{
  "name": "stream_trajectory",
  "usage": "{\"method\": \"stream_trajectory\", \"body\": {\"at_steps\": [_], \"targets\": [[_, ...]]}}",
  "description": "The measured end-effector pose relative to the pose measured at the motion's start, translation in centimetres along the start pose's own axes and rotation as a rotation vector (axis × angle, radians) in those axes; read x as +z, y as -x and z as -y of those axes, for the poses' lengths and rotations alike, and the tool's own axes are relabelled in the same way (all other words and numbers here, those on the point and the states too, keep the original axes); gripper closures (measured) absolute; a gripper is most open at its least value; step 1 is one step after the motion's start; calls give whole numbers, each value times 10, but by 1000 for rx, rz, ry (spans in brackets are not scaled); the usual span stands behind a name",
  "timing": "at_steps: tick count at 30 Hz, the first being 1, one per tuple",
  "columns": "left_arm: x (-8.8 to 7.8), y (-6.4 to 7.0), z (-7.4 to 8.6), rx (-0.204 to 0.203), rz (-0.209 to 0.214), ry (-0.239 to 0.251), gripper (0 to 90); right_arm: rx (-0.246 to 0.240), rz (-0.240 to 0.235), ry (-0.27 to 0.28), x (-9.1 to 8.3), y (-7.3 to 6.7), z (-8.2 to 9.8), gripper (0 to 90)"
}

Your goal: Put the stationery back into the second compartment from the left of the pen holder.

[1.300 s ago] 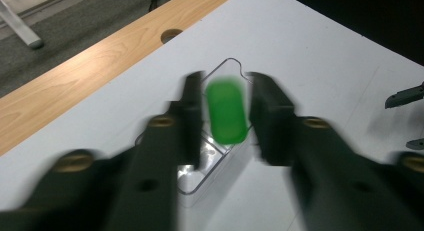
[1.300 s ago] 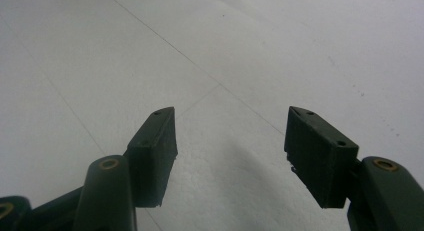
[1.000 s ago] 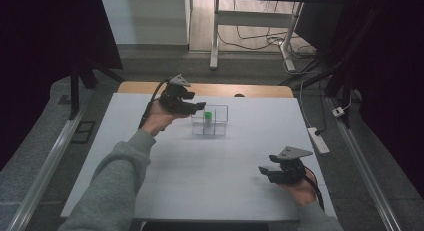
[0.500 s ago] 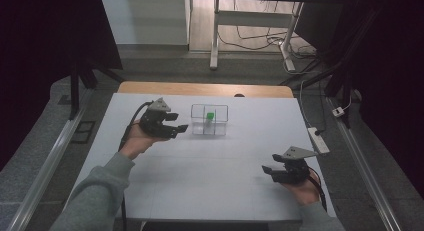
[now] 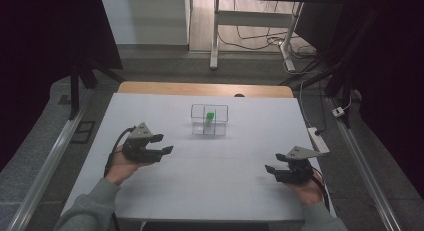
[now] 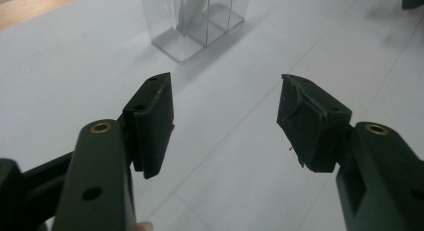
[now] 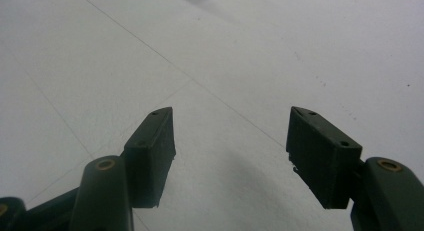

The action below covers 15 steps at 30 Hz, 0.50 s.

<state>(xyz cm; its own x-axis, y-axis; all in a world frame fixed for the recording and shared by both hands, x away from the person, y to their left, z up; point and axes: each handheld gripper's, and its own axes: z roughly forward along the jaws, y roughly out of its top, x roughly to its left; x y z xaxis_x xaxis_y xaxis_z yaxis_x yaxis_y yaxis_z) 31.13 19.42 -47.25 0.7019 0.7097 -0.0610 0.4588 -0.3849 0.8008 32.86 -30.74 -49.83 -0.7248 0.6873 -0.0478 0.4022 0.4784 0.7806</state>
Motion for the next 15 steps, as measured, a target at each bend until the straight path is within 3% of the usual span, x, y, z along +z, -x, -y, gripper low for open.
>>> {"method": "stream_trajectory", "body": {"at_steps": [7, 15], "targets": [[-12, 3, 33, -45, -18, 17, 395, -8, -10, 25, -3, 1, -1, 356], [-17, 2, 44, -49, -29, 9, 394, -24, -10, 49, -8, -1, -5, 356]]}}
